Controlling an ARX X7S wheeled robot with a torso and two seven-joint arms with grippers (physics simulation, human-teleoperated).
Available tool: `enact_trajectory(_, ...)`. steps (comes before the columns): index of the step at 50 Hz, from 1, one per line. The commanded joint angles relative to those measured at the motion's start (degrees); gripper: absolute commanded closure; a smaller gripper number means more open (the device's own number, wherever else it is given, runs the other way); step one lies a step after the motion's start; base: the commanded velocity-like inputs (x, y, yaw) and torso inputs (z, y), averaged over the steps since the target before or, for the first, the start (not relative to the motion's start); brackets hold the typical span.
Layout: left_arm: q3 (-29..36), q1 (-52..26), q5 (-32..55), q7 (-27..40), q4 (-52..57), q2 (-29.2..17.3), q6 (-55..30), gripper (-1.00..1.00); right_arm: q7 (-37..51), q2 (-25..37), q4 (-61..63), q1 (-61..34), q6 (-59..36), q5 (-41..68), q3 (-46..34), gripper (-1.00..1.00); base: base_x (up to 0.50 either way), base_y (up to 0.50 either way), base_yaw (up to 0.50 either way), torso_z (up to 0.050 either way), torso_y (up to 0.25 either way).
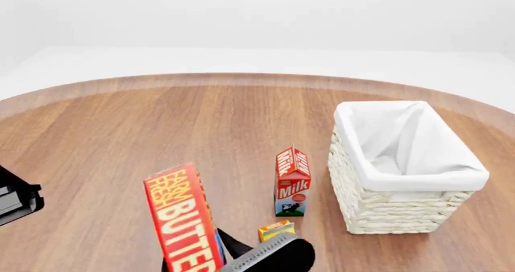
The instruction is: Pick up the cream cheese box and the butter, and put them in the basket.
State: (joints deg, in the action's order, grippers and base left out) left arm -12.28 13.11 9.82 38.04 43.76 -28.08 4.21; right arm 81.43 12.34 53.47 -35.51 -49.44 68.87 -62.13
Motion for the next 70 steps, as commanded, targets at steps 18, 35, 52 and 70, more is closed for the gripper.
enact_trajectory(18,-1.52,0.51,-0.91,-0.7,0.95,0.71,-0.4,-1.0,8.56,6.0,6.53,-15.68,0.49,23.8,25.84,1.0,0.0,0.0,0.0,0.0,0.001)
enact_trajectory(35,-2.97,0.84,-0.25,-0.32,1.88,0.31,-1.19,-1.0,8.56,31.28,6.53,-33.01,14.52,31.23,20.2,1.0,0.0,0.0,0.0,0.0,0.001)
enact_trajectory(52,-2.62,0.68,-0.35,-0.33,1.77,0.22,-1.46,-1.0,4.65,46.14,2.93,-42.03,12.59,33.93,19.96,1.0,0.0,0.0,0.0,0.0,0.001)
enact_trajectory(70,-1.98,0.4,-0.68,-0.37,1.28,0.25,-1.45,-1.0,-12.25,48.26,-11.35,-49.08,1.49,26.23,19.62,1.0,0.0,0.0,0.0,0.0,0.001)
